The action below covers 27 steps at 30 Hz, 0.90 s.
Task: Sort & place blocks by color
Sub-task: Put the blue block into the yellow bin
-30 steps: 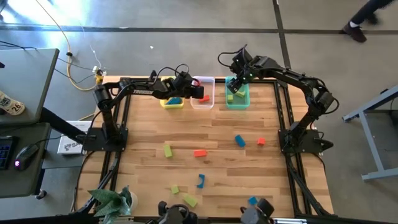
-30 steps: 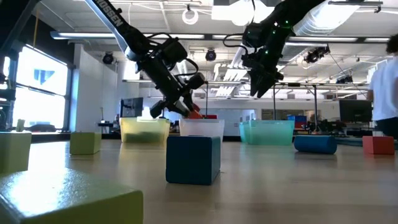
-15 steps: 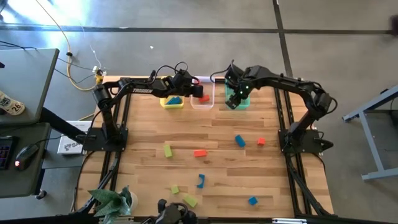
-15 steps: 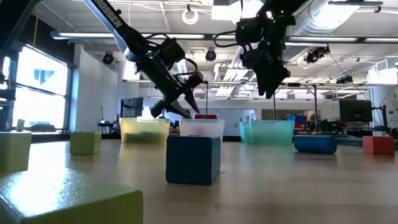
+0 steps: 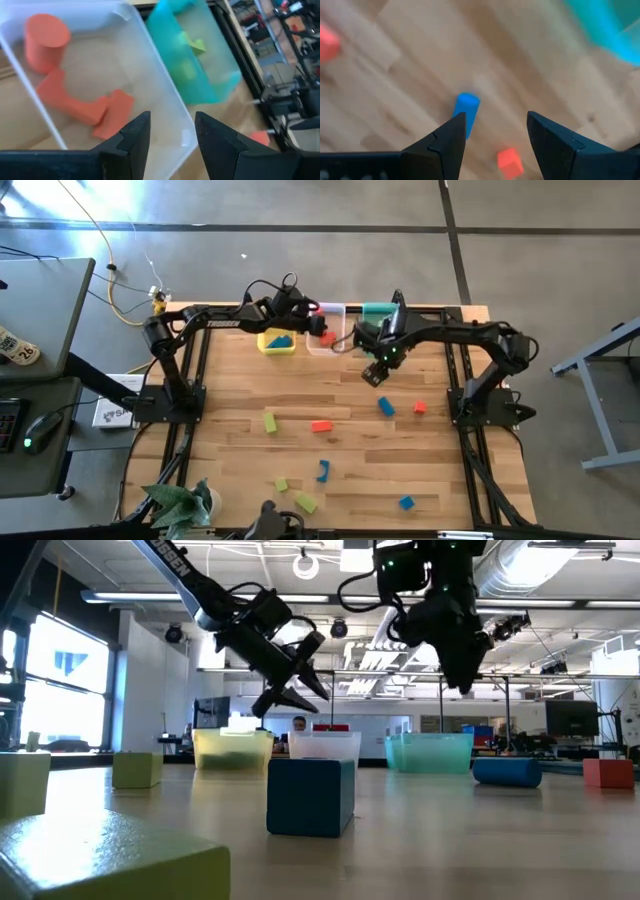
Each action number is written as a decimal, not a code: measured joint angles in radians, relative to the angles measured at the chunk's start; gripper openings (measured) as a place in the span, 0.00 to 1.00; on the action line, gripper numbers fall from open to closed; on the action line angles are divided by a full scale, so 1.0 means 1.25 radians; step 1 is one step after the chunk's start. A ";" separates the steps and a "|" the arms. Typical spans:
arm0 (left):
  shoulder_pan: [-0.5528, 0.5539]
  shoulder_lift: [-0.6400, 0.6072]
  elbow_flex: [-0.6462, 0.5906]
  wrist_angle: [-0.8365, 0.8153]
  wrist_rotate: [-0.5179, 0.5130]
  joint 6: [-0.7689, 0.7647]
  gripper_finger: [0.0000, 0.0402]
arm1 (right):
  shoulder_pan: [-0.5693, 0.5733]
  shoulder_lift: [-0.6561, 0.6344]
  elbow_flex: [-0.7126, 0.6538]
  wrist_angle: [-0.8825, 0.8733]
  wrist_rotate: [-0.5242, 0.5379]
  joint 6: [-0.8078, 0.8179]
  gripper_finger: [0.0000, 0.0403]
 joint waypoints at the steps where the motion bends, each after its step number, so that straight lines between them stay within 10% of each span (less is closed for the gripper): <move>1: -0.002 -0.008 0.000 -0.002 0.006 0.005 0.36 | 0.013 0.000 -0.010 -0.001 -0.012 0.002 0.49; 27: -0.072 -0.229 0.000 -0.006 0.008 0.099 0.36 | 0.230 0.000 -0.308 0.292 0.051 0.274 0.49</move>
